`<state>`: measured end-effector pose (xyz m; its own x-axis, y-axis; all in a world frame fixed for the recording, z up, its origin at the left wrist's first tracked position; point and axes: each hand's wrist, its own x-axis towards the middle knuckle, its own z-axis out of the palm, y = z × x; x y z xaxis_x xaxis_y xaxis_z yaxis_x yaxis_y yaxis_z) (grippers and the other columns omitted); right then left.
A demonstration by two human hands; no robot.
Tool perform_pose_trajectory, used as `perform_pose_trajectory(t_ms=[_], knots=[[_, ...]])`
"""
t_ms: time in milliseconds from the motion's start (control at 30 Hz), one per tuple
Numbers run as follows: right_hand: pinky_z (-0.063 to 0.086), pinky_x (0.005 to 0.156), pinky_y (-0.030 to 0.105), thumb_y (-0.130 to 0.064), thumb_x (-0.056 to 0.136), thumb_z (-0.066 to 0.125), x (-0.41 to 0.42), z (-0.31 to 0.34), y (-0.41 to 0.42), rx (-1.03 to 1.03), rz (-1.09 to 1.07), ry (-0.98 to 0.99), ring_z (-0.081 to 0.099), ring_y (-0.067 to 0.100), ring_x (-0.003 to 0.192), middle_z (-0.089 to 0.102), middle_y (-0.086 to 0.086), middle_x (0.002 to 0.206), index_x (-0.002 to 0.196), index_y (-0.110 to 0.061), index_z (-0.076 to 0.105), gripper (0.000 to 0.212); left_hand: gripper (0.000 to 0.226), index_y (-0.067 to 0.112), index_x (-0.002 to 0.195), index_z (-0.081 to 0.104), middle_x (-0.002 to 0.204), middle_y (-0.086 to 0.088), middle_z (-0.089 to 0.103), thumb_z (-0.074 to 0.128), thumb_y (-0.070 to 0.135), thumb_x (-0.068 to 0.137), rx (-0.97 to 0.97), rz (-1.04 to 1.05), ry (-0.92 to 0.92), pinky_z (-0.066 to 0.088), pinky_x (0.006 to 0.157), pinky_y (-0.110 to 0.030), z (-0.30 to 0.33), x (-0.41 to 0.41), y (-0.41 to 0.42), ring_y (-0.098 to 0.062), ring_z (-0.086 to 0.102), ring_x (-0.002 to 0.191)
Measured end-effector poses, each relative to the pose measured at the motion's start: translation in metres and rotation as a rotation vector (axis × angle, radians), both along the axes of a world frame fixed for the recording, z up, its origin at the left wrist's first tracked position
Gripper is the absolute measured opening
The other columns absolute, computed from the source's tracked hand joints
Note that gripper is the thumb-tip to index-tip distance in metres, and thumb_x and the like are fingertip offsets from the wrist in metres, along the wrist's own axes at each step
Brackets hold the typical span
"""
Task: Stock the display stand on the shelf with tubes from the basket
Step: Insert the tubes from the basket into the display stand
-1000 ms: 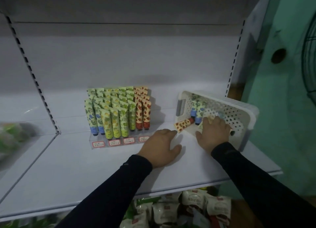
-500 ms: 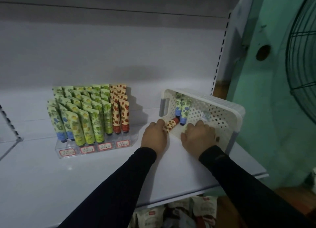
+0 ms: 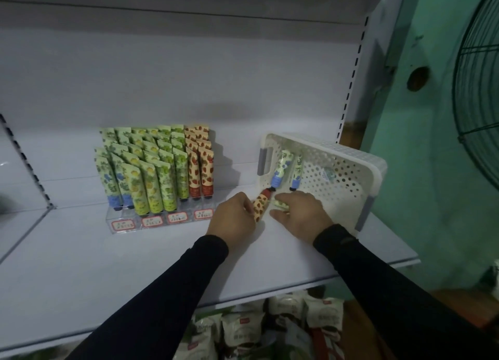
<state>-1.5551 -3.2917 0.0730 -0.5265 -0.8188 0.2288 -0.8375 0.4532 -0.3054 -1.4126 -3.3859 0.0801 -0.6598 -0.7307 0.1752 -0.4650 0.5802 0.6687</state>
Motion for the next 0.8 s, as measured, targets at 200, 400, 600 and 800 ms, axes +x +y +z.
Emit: perform_pose_trajectory(t_ms=[200,400,600,800], knots=[[0.035,0.104,0.024,-0.029,0.096,0.056,0.024,0.006,-0.002,-0.049,0.173,-0.187,0.052,0.021,0.124,0.057,0.009,0.134,0.132,-0.013,0.057,0.039,0.029,0.019,0.110,0.048,0.103,-0.004,0.065,0.061,0.035,0.090,0.083,-0.001,-0.104,0.041,0.067,-0.030,0.004,0.040,0.001,-0.020,0.059,0.087],[0.032,0.100,0.017,-0.039,0.091,0.061,0.017,0.026,0.018,0.109,0.261,-0.182,0.047,0.014,0.129,0.049,0.000,0.143,0.138,-0.019,0.051,0.051,0.033,0.022,0.120,0.057,0.117,-0.002,0.063,0.061,0.029,0.088,0.089,-0.037,-0.318,0.050,0.081,-0.032,0.018,0.068,-0.007,-0.021,0.060,0.097],[0.028,0.103,0.020,-0.041,0.091,0.061,0.012,0.018,0.032,0.187,0.240,-0.151,0.043,0.017,0.129,0.048,0.002,0.142,0.141,-0.022,0.047,0.056,0.035,0.013,0.090,0.068,0.094,-0.005,0.065,0.057,0.046,0.092,-0.078,-0.031,-0.507,0.039,0.062,-0.025,0.033,0.072,-0.001,-0.018,0.059,0.082],[0.035,0.101,0.022,-0.038,0.089,0.065,0.012,0.010,0.033,0.081,0.265,-0.205,0.049,0.016,0.121,0.055,0.002,0.132,0.134,-0.024,0.056,0.047,0.032,0.013,0.098,0.053,0.107,-0.009,0.062,0.050,0.045,0.095,-0.153,0.043,-0.352,0.034,0.071,-0.031,0.009,0.052,0.011,-0.022,0.049,0.086]])
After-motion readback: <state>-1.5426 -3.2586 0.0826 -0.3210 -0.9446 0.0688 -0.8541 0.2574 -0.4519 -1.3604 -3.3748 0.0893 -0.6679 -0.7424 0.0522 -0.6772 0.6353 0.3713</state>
